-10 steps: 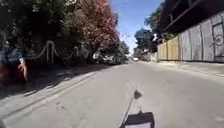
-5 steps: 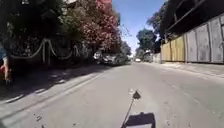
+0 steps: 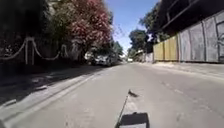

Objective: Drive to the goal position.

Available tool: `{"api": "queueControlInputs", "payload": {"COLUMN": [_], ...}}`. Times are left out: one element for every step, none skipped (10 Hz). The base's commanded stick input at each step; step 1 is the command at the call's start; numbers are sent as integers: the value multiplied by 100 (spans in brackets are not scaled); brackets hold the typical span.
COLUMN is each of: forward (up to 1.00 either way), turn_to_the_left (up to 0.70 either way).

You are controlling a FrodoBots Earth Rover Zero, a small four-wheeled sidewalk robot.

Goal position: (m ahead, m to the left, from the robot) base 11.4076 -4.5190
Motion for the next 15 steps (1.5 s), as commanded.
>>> {"api": "queueControlInputs", "payload": {"forward": [100, 100, 100, 100, 100, 100, 100, 100, 100, 100, 100, 100, 100, 100, 100], "turn_to_the_left": [0, 0, 0, 0, 0, 0, 0, 0, -5, -40, -40, -40, -32, -5, 0]}}
